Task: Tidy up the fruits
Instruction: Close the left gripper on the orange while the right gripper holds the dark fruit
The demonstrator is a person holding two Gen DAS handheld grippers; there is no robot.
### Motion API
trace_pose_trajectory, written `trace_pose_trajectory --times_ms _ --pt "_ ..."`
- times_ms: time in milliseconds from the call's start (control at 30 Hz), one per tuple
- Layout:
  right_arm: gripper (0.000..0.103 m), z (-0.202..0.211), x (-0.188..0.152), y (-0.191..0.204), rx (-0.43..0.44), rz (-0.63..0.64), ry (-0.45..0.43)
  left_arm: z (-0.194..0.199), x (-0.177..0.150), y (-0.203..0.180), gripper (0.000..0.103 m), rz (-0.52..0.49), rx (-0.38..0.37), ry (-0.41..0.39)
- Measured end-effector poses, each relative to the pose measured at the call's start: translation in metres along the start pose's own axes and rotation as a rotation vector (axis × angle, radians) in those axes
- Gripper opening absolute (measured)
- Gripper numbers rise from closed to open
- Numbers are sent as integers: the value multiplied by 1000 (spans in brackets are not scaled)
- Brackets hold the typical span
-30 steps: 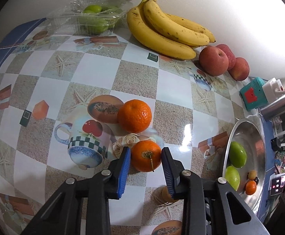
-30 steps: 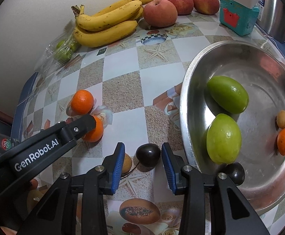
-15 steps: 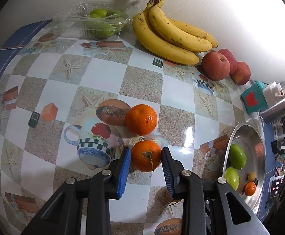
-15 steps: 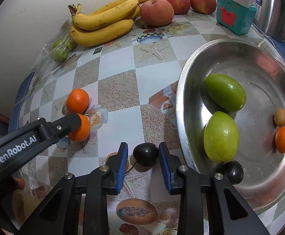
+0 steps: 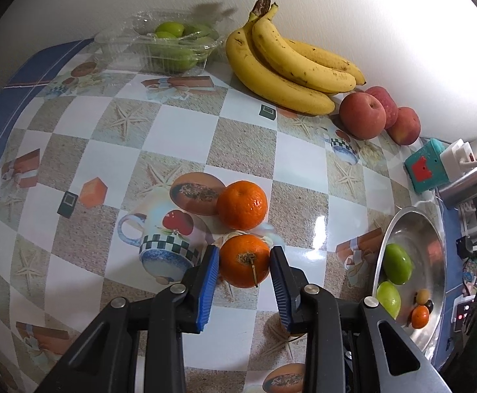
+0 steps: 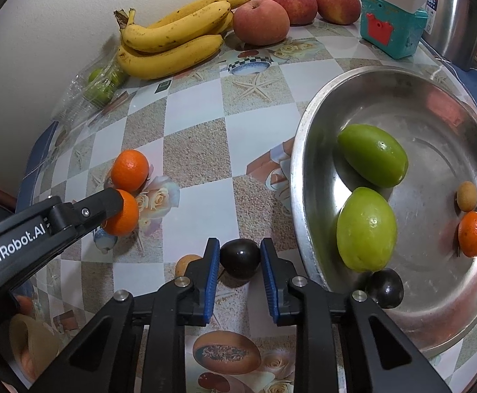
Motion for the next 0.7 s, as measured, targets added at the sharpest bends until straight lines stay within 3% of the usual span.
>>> trace_pose_trajectory --times_ms 567,600,700 --pt "26 37 8 7 95 -6 -61 19 3 3 34 5 26 -32" --pt "26 39 9 7 99 -7 -66 21 3 2 29 2 27 -37" --pt "26 44 10 5 109 -13 -77 28 5 -2 28 -2 32 -55"
Point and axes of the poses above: each gripper's, at about its wrist camera, not at the fingertips, and z roughly against the way its jaws point, y to its left, x to its top, the point moved 3 cm from there along -z, roughly the way its jaws point, and after that the axes turned 2 degrees about -z, right-handed, at the moved point
